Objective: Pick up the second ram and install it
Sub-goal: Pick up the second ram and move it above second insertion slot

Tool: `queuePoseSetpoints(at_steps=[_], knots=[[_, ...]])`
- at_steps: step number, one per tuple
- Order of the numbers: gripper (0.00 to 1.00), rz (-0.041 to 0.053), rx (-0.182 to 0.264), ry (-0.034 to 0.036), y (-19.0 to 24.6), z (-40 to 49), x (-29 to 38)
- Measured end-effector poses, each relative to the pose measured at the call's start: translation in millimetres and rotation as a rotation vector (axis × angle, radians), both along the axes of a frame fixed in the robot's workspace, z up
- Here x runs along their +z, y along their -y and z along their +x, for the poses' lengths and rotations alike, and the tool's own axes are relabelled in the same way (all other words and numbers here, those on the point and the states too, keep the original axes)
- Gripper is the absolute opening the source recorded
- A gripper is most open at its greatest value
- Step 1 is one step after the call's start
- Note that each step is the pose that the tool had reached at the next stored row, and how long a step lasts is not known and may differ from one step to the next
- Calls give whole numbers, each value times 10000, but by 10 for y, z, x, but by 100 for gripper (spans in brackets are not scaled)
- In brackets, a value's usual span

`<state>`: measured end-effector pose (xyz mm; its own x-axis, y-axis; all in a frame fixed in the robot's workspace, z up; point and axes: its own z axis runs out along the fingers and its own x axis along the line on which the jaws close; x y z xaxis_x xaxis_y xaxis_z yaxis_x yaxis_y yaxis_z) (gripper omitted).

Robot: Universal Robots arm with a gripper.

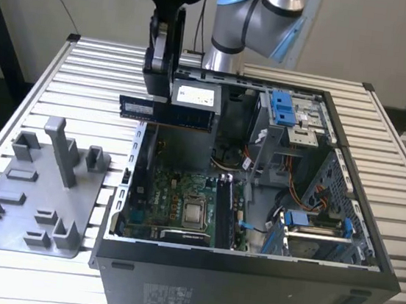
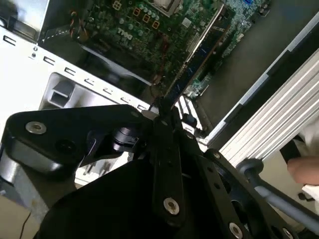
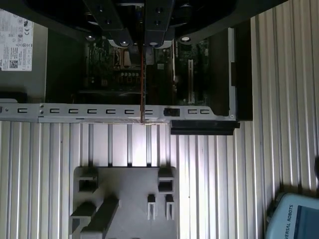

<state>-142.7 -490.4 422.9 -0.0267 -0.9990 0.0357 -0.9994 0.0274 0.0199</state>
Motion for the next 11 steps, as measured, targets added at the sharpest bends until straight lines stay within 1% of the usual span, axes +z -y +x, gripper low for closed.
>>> queuePoseSetpoints(at_steps=[11], knots=[[14,0,0,-3,0,210,0]])
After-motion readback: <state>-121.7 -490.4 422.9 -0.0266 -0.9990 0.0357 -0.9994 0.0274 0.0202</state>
